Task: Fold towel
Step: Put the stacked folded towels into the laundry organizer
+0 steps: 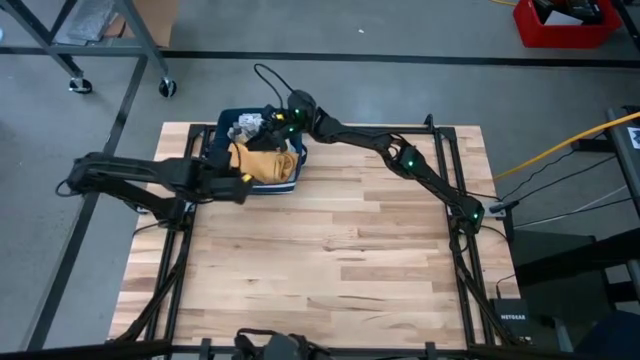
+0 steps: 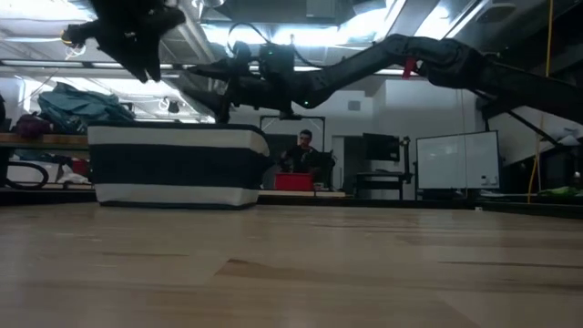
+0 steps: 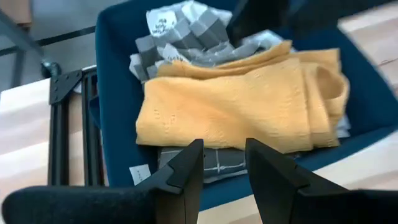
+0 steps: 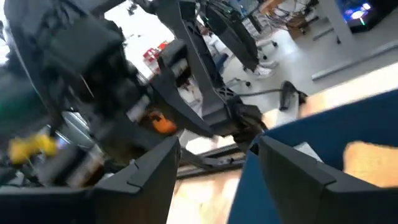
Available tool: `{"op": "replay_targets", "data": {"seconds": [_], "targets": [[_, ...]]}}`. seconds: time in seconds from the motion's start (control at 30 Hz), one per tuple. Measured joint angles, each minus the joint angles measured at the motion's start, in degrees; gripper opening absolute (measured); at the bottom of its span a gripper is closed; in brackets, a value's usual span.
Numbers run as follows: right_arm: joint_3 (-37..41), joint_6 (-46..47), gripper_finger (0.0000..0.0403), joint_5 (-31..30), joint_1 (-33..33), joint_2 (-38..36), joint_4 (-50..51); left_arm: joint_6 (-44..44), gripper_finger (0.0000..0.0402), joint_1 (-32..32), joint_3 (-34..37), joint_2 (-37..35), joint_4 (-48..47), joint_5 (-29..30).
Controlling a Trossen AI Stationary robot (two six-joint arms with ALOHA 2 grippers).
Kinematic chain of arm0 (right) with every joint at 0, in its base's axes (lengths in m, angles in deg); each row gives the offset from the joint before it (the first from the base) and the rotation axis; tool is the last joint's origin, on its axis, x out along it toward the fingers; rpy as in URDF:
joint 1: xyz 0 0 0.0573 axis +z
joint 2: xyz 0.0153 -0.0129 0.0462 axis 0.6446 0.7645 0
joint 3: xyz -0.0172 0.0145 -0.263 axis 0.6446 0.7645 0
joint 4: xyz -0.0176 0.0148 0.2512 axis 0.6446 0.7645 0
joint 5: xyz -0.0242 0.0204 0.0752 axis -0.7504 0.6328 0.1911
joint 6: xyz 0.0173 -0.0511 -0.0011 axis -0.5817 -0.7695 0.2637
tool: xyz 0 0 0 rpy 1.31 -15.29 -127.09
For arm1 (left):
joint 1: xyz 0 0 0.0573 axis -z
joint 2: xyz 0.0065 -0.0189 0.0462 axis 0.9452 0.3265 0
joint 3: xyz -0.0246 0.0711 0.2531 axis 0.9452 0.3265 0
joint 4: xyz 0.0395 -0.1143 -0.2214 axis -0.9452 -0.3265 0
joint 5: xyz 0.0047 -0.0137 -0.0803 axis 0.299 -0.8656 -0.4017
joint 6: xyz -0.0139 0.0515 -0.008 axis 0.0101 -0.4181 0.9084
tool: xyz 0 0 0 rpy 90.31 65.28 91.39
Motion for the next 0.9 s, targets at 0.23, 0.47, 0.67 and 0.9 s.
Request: {"op": "replay_targets", "data": {"seconds": [0.23, 0.47, 0.67, 0.9], "targets": [[0.02, -16.09, 0.0223, -5.48, -0.36, -3.97, 16.78, -3.79, 0.0111, 1.12, 0.0, -5.91, 0.89, 1.05], [-0.04, -38.82, 0.0223, -25.38, 1.21, -8.64, 38.47, -6.8, 0.0111, 0.71, 0.0, -6.64, 1.05, 1.67], [0.52, -50.33, 0.0223, -37.87, 5.89, -7.31, 45.94, -5.44, 0.0111, 0.02, 0.0, -6.62, 1.15, 3.25], [0.55, -57.76, 0.0223, -52.42, 5.26, -7.07, 42.74, -5.73, 0.0111, 0.13, 0.0, -6.57, 3.48, 3.32]]}}
